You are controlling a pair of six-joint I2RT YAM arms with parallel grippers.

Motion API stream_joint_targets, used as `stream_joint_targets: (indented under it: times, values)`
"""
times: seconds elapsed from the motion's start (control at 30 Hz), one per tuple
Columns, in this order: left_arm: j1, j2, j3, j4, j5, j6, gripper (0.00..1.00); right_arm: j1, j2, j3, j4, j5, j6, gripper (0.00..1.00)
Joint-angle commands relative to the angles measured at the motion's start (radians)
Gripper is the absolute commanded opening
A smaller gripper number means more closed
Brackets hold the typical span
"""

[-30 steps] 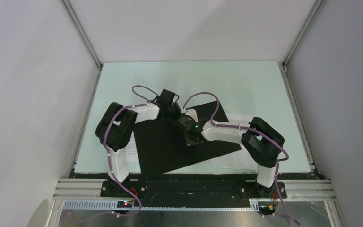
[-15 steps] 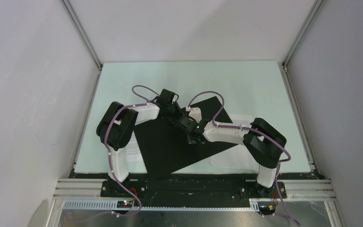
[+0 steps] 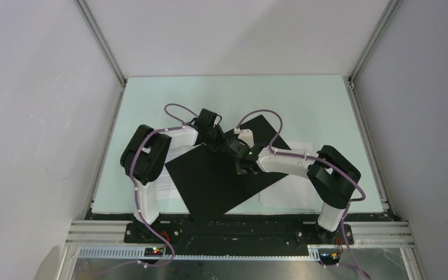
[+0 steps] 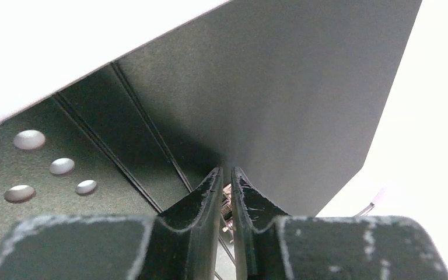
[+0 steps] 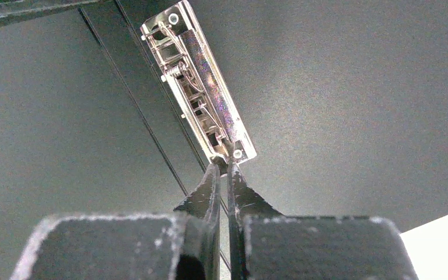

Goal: Put the files into the folder

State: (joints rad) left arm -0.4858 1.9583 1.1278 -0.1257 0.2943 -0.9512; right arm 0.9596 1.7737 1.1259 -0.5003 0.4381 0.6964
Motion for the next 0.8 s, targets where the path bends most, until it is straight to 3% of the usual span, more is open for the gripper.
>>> stream_joint_targets:
  times: [0.0, 0.3, 0.43, 0.63, 0.77]
  values:
    - [-0.009, 0.076, 0.009, -0.179, -0.164, 0.109, 0.21, -0.01, -0.074, 0.043, -0.07, 0.025, -0.044, 0.0]
    - [-0.034, 0.098, 0.056, -0.223, -0.173, 0.144, 0.2, -0.013, -0.035, 0.072, -0.11, 0.015, -0.048, 0.0]
    - [-0.033, 0.103, 0.049, -0.222, -0.17, 0.149, 0.21, -0.024, -0.053, 0.016, -0.006, -0.038, -0.092, 0.16]
    - [-0.033, 0.102, 0.05, -0.222, -0.169, 0.155, 0.21, -0.038, -0.044, -0.036, 0.12, -0.116, -0.209, 0.24]
    - [-0.032, 0.104, 0.055, -0.222, -0.167, 0.156, 0.21, -0.057, -0.04, -0.048, 0.134, -0.122, -0.246, 0.24]
